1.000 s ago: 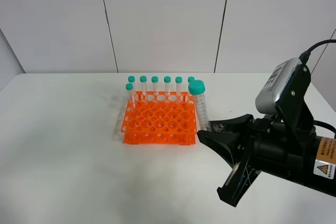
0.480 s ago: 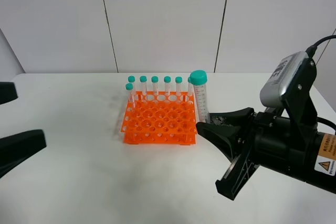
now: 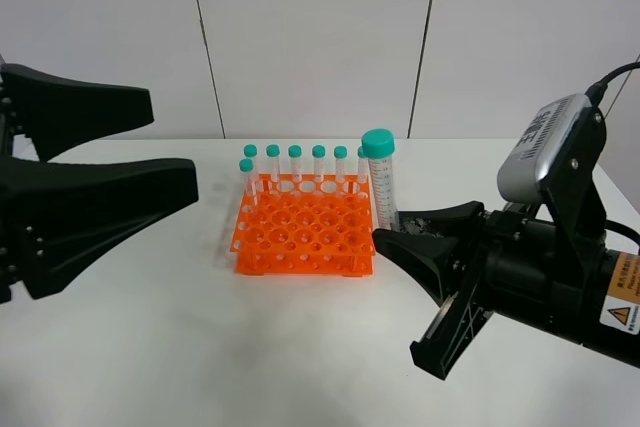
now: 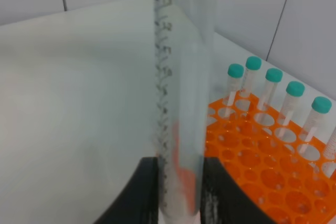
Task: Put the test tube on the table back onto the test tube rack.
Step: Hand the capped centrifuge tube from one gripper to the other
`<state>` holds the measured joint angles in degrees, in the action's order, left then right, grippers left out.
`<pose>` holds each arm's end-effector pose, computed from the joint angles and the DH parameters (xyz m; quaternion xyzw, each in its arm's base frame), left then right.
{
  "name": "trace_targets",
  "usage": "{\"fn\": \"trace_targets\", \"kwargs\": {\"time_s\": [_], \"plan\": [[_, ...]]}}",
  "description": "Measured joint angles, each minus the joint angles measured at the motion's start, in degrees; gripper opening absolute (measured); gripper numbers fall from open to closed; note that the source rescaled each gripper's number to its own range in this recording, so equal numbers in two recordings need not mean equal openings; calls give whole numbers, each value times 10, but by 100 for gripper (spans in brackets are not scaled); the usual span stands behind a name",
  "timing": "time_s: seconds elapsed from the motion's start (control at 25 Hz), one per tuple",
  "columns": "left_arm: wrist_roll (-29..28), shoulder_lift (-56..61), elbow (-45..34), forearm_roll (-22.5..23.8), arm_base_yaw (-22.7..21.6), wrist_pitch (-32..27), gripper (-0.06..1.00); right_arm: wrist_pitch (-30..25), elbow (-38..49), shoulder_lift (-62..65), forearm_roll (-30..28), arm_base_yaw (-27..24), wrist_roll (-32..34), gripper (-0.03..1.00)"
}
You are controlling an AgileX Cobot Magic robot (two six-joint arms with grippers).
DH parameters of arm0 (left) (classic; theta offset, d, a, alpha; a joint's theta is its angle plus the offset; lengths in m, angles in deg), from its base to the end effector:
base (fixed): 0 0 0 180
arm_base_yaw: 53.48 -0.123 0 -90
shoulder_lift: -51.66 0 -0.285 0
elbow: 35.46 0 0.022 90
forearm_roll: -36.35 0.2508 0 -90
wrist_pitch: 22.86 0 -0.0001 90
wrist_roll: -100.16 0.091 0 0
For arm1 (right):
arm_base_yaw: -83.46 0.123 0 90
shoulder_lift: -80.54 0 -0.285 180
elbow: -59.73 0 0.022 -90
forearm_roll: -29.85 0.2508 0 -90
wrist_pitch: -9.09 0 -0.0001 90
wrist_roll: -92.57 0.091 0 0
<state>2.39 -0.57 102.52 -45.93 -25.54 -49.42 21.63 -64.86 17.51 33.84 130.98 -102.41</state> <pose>0.1206 -0.1097 0.3401 0.3273 0.6753 -0.3165 0.5803 0.1288 0.1386 0.2518 -0.3867 0.6983 0.1826 0.5740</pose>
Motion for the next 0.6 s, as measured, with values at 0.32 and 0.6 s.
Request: {"fn": "trace_targets", "kwargs": {"time_s": [0.32, 0.6], "plan": [[167, -87, 1, -155, 0, -51, 100, 0, 0, 0, -1, 0, 0, 0], [215, -168, 42, -166, 15, -78, 100, 1, 0, 0, -3, 0, 0, 0]]}}
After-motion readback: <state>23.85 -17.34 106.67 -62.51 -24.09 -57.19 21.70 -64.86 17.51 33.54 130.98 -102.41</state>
